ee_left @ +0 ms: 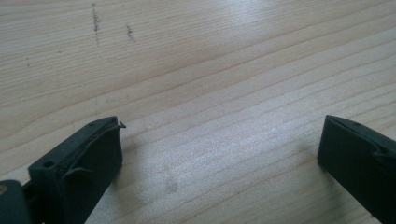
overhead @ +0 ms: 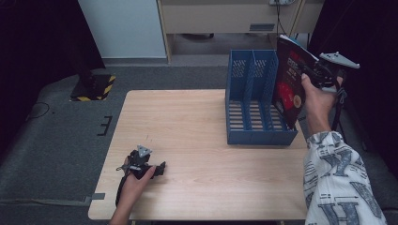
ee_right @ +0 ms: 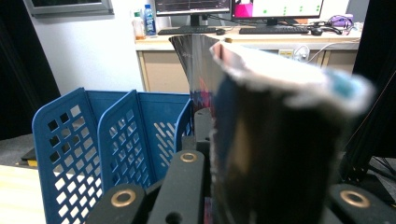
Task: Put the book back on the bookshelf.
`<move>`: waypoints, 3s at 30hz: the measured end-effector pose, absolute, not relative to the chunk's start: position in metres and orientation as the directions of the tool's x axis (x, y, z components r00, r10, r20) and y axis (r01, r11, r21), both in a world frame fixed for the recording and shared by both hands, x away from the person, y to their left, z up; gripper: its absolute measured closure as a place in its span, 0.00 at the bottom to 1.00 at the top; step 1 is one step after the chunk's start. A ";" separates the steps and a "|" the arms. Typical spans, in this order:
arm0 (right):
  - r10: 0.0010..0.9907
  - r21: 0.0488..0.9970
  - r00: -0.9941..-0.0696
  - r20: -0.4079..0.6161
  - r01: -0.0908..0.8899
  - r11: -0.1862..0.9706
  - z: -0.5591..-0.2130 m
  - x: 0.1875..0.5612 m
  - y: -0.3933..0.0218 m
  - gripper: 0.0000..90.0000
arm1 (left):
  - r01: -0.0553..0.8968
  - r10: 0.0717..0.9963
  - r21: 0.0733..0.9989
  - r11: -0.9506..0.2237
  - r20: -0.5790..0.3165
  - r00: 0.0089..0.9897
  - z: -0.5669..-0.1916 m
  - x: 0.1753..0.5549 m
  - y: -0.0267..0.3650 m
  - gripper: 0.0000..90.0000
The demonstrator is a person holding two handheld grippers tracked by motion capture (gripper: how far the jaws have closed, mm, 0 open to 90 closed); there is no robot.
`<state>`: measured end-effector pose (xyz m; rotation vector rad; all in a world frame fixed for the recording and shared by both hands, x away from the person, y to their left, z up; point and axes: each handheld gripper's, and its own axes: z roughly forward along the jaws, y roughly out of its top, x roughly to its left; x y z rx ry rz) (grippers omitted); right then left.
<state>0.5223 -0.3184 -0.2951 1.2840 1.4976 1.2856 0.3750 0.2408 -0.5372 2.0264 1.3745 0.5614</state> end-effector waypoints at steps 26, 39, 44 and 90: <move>0.978 0.972 -0.205 0.048 0.233 0.001 -0.324 0.526 -0.312 0.97 | 0.665 0.926 0.696 -0.272 0.003 0.376 -0.537 0.375 0.240 0.00; 0.974 0.959 -0.224 0.043 0.283 0.023 -0.344 0.520 -0.304 0.96 | 0.664 0.925 0.696 -0.274 0.003 0.379 -0.537 0.375 0.239 0.00; 0.973 0.953 -0.226 0.037 0.301 0.034 -0.348 0.514 -0.300 0.96 | 0.664 0.925 0.696 -0.274 0.003 0.379 -0.537 0.375 0.239 0.00; 0.976 0.894 -0.214 -0.041 0.428 0.131 -0.327 0.504 -0.282 0.81 | 0.663 0.924 0.695 -0.278 0.004 0.383 -0.537 0.375 0.238 0.00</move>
